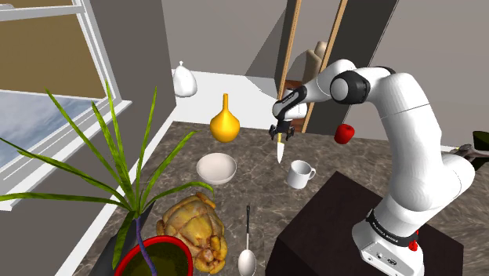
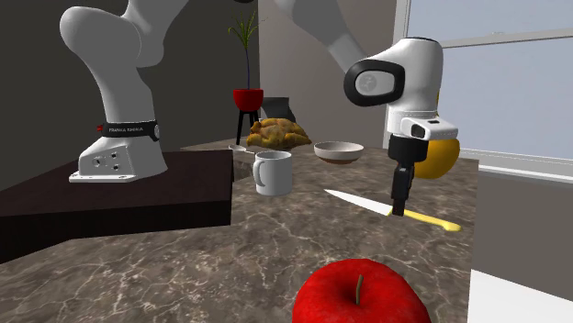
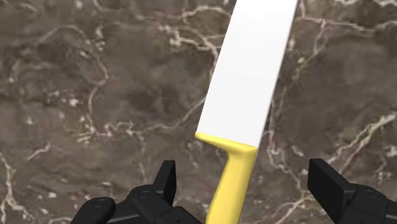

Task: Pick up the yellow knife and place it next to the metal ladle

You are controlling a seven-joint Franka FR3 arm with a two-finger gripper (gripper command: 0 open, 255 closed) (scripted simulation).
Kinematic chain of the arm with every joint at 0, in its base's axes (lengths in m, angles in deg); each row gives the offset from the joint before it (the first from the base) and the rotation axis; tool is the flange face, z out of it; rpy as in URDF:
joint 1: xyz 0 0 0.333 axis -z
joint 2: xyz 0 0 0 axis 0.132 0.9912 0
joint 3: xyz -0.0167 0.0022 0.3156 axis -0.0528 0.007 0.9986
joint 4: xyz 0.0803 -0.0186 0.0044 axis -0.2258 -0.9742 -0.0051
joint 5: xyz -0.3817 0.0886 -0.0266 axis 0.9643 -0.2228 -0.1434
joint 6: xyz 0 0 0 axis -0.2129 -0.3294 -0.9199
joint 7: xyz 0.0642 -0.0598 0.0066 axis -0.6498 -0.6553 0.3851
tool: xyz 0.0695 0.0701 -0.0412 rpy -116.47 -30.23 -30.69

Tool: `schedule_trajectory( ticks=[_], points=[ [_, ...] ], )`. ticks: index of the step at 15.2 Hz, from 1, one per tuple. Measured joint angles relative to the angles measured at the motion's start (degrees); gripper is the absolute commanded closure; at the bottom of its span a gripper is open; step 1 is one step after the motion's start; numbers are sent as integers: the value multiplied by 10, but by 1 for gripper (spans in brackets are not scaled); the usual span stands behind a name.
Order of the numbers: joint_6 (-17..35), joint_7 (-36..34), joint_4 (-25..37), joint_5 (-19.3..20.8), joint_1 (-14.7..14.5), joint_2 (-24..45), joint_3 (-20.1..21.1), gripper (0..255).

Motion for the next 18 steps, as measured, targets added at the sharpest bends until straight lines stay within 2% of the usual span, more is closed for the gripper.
schedule_trajectory(
  ticks=[4,5,18],
  points=[
    [1,0,0,0,0,0,0,0],
    [1,0,0,0,0,0,0,255],
    [-9,-1,-4,1,-1,-13,-2,255]
  ],
)
